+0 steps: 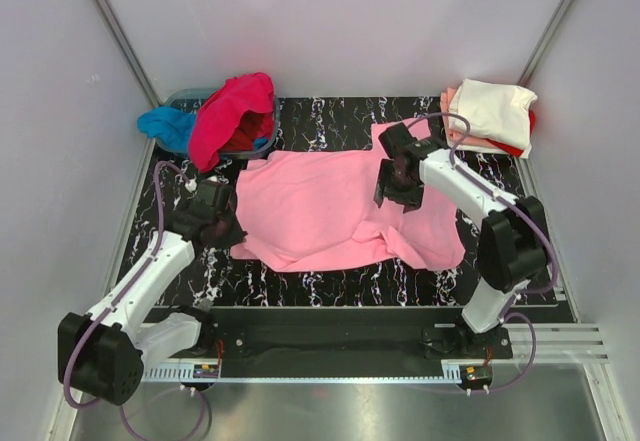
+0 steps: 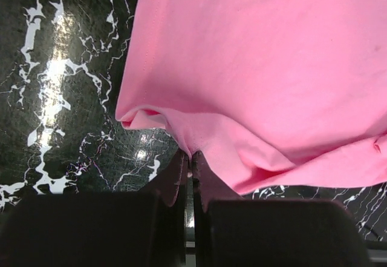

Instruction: Fold and stack the t-shirts

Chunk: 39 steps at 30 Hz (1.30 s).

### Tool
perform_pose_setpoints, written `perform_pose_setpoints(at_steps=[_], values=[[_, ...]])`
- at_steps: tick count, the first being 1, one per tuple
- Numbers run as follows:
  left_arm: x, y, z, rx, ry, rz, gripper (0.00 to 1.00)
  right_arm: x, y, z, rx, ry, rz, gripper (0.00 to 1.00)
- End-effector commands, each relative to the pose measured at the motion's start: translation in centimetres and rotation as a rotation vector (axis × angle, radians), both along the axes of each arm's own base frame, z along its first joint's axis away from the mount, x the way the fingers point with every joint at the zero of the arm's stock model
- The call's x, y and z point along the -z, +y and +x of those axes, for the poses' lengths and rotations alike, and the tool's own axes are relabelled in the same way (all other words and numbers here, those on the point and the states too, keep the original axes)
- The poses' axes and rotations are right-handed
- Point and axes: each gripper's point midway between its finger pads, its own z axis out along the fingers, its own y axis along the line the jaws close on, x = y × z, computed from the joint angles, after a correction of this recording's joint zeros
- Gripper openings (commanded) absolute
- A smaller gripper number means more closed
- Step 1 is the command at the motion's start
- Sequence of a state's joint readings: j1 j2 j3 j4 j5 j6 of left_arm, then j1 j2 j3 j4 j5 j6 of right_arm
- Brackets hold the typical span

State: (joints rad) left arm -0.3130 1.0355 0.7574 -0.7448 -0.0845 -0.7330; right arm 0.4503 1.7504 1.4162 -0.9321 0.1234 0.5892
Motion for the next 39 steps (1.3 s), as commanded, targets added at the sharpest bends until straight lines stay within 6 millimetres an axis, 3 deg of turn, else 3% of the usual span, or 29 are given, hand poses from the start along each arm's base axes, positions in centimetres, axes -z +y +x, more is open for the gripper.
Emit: perform_pose_setpoints(at_steps=[1, 4, 7, 8, 10, 11, 14, 17, 20, 29, 36, 38, 39], values=[[-0.8, -0.9, 0.8, 0.053, -0.04, -0.043, 0.0, -4.5, -0.9, -2.2, -0.024, -0.097, 0.018, 0.69], [-0.3, -1.0, 0.7, 0.056, -0.039, -0.052, 0.0, -2.5, -3.0, -7.1, 0.024, -0.061, 0.001, 0.65], [0.0, -1.2, 0.6, 0.056, -0.036, -0.062, 0.0, -1.7, -4.0, -10.2, 0.076, -0.053, 0.044, 0.61], [0.1, -1.2, 0.6, 0.053, -0.035, -0.063, 0.0, -0.2, -4.6, -11.9, 0.084, -0.011, 0.037, 0.59], [0.1, -1.2, 0.6, 0.052, -0.04, -0.066, 0.0, -0.2, -3.9, -13.4, 0.099, -0.012, 0.118, 0.57], [0.1, -1.2, 0.7, 0.049, -0.042, -0.067, 0.0, 1.1, -4.0, -14.7, 0.101, 0.023, 0.125, 0.56], [0.1, -1.2, 0.6, 0.047, -0.044, -0.07, 0.0, 2.5, -4.4, -16.0, 0.122, 0.056, 0.117, 0.6], [0.2, -1.7, 0.4, 0.061, -0.037, -0.093, 0.0, 3.0, -4.7, -15.3, 0.116, 0.054, 0.075, 0.68], [0.5, -1.5, 0.1, 0.058, -0.028, -0.087, 0.0, 3.3, -3.8, -13.7, 0.107, 0.056, 0.071, 0.71], [1.3, -1.1, -0.6, 0.055, -0.021, -0.078, 0.0, 6.1, -3.7, -11.2, 0.096, 0.073, -0.008, 0.72], [1.3, -1.0, -0.8, 0.06, -0.019, -0.073, 0.0, 5.2, -4.7, -9.2, 0.127, -0.017, -0.073, 0.61], [1.4, -1.0, -0.9, 0.056, -0.018, -0.072, 0.0, 4.8, -5.3, -8.8, 0.136, -0.039, -0.095, 0.54], [1.3, -1.0, -0.8, 0.057, -0.023, -0.075, 0.0, 4.6, -5.5, -8.5, 0.142, -0.05, -0.095, 0.42]])
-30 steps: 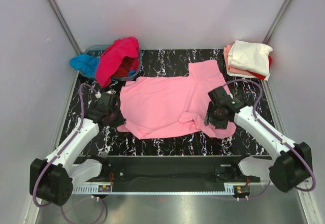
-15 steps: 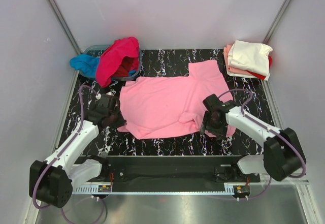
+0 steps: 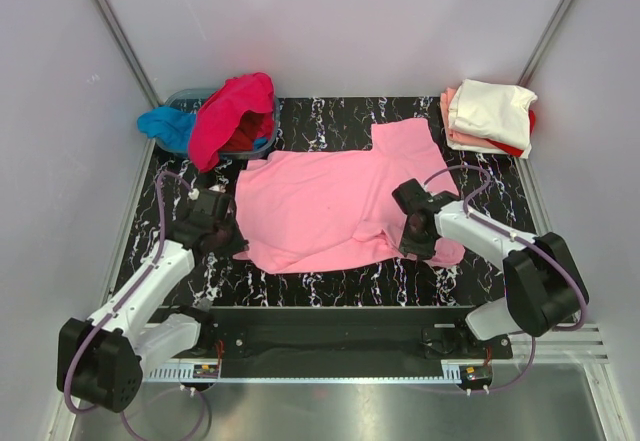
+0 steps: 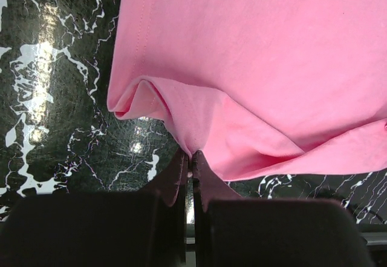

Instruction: Fold and stack the t-shirts

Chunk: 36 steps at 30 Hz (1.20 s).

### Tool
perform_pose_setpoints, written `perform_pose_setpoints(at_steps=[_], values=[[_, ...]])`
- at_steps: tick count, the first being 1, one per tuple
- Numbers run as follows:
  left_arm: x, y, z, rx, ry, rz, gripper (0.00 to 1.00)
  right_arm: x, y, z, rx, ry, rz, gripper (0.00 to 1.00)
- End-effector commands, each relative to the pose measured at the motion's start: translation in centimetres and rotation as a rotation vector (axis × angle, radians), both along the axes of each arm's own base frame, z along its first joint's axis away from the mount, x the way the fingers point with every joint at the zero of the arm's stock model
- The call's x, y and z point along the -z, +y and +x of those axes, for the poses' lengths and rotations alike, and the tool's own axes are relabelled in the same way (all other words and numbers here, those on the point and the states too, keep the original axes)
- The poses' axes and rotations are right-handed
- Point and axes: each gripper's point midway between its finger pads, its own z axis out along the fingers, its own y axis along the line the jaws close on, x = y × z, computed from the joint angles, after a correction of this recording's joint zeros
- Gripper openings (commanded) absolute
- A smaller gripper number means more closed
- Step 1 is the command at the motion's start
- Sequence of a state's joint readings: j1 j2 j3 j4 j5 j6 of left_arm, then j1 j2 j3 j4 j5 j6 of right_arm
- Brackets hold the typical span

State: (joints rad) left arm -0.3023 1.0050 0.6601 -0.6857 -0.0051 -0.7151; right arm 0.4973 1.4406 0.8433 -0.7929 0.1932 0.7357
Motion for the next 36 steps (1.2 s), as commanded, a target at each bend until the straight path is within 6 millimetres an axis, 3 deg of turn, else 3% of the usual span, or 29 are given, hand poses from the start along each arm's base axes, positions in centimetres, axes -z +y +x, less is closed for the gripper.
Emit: perform_pose_setpoints(at_steps=[1, 2, 3, 6, 10, 14, 17, 22, 29, 36], values=[[-0.7, -0.3, 0.5, 0.009, -0.049, -0.022, 0.0, -2.1, -0.5, 2.9, 0.022, -0.129, -0.033, 0.36], [-0.7, -0.3, 0.6, 0.012, -0.049, -0.021, 0.0, -2.1, -0.7, 3.0, 0.022, -0.128, -0.035, 0.29], [-0.7, -0.3, 0.5, 0.01, -0.048, -0.021, 0.0, -2.2, -0.7, 3.2, 0.022, -0.131, -0.033, 0.16], [-1.1, -0.3, 0.5, 0.011, -0.054, -0.028, 0.0, -2.1, -0.8, 3.2, 0.016, -0.125, -0.03, 0.0], [-2.9, -1.5, -0.2, 0.034, -0.065, -0.103, 0.0, -4.0, 0.0, 2.0, 0.045, -0.158, 0.065, 0.0], [-5.2, -1.5, -2.1, 0.039, -0.099, -0.149, 0.0, -8.7, -0.7, -0.2, 0.127, -0.29, 0.18, 0.0], [-5.8, -1.0, -3.6, 0.035, -0.101, -0.148, 0.0, -11.5, -1.5, -1.7, 0.182, -0.397, 0.259, 0.0], [-5.8, -0.4, -5.7, 0.03, -0.082, -0.147, 0.0, -12.5, -3.7, -4.1, 0.27, -0.483, 0.286, 0.0], [-6.7, 1.7, -6.7, -0.003, -0.099, -0.061, 0.0, -13.3, -6.6, -7.3, 0.427, -0.617, 0.363, 0.0], [-7.1, 2.3, -5.7, -0.011, -0.105, -0.011, 0.0, -13.9, -7.0, -6.9, 0.443, -0.629, 0.34, 0.0]])
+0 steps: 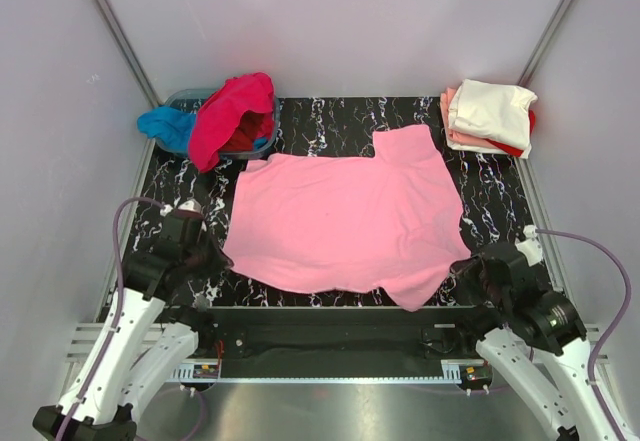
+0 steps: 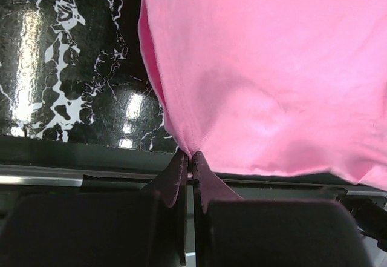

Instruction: Fold and stack the t-shirts

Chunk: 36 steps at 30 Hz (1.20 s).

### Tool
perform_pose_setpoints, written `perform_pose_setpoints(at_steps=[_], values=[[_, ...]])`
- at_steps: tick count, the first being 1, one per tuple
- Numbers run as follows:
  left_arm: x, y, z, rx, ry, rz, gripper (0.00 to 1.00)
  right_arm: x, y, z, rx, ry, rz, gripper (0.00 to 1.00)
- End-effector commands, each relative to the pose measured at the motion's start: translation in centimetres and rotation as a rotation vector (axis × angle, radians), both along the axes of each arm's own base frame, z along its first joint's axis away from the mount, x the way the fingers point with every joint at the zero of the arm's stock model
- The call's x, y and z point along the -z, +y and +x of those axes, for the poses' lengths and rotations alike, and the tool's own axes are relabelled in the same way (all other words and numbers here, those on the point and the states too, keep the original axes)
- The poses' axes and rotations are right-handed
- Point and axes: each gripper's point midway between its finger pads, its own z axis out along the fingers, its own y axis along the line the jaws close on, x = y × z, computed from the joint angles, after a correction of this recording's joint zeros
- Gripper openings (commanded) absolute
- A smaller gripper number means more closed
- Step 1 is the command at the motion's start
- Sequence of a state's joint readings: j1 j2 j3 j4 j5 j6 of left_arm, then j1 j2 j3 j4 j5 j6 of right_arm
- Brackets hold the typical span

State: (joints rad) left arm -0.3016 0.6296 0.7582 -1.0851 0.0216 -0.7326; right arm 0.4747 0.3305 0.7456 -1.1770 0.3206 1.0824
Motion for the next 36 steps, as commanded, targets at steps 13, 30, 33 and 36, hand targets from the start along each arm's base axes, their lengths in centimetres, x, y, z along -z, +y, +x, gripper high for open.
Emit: perform_pose_setpoints(at_steps=[13, 30, 33, 36], values=[[0.2, 1.9, 10.0, 0.004, 0.088, 0.191, 0.02, -2.2, 0.7, 10.8, 0.048, 0.062, -0.243, 0.0], [6.7, 2.6, 19.0, 0.075, 0.296, 0.227, 0.24, 7.0, -2.1, 20.5, 0.001, 0.322, -0.178, 0.31], [5.7, 3.7, 18.8, 0.039, 0.266, 0.275, 0.4, 6.6, -3.4, 21.0, 0.014, 0.333, -0.211, 0.41], [4.0, 5.0, 17.9, -0.005, 0.247, 0.321, 0.46, 6.7, -5.9, 20.6, 0.055, 0.354, -0.188, 0.46]])
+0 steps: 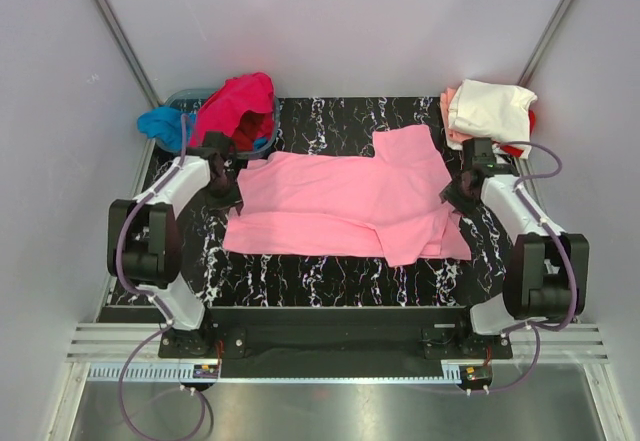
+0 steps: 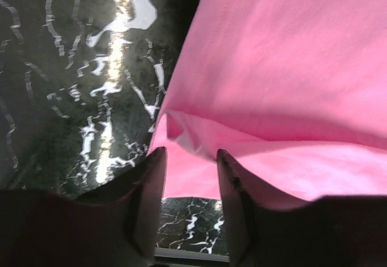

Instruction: Fold and stack the t-shirts

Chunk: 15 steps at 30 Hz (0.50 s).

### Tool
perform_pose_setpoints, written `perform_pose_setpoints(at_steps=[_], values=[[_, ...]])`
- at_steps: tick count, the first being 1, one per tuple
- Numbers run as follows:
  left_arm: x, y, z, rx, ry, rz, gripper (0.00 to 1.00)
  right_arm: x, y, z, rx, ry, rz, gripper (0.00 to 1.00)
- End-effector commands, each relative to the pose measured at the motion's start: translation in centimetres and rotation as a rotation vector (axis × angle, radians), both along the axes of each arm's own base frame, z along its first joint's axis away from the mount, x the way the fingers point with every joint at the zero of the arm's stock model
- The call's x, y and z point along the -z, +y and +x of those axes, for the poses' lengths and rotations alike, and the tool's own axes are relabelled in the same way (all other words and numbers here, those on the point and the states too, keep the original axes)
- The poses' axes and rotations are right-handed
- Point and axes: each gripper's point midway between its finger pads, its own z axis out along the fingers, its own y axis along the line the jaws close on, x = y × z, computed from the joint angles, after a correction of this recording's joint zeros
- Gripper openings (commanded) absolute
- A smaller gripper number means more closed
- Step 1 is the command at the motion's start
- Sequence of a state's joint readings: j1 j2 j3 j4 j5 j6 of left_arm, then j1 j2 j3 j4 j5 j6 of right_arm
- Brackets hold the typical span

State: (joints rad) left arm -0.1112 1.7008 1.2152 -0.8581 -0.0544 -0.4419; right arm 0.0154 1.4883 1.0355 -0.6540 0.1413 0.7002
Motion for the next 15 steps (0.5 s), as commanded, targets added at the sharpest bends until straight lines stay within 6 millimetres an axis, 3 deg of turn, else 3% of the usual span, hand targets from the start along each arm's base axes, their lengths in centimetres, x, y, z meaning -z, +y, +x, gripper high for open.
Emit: perform_pose_setpoints(at_steps=[1, 3, 4, 7, 9, 10, 11, 15], values=[[-5.4, 2.7, 0.0, -0.056, -0.147, 0.108, 0.53, -1.8, -3.0, 0.3, 0.02, -0.034, -0.02, 0.48], [-5.3, 2.7, -0.8, -0.065, -0.149, 0.109, 0.55, -2.5, -3.0, -0.3, 0.013, -0.054, -0.017, 0.53], [-6.5, 2.6, -1.2, -0.07, -0.2, 0.095, 0.55, -3.6, -2.5, -0.7, 0.003, -0.092, 0.0, 0.54], [-5.9, 1.7, -3.4, -0.056, -0.223, 0.029, 0.57, -2.9, 0.8, -3.0, -0.057, -0.114, 0.159, 0.56], [-4.8, 1.2, -4.9, -0.033, -0.208, 0.001, 0.57, -2.0, 3.6, -5.5, -0.1, -0.114, 0.267, 0.56], [-5.4, 0.7, -5.4, -0.015, -0.241, -0.031, 0.57, -2.1, 4.2, -6.3, -0.113, -0.13, 0.28, 0.57], [-5.3, 0.6, -5.8, -0.005, -0.252, -0.042, 0.57, -0.7, 5.2, -7.9, -0.13, -0.089, 0.296, 0.56], [-7.0, 0.3, -7.1, 0.047, -0.32, -0.063, 0.58, 1.2, 7.6, -10.8, -0.182, -0.047, 0.334, 0.54]])
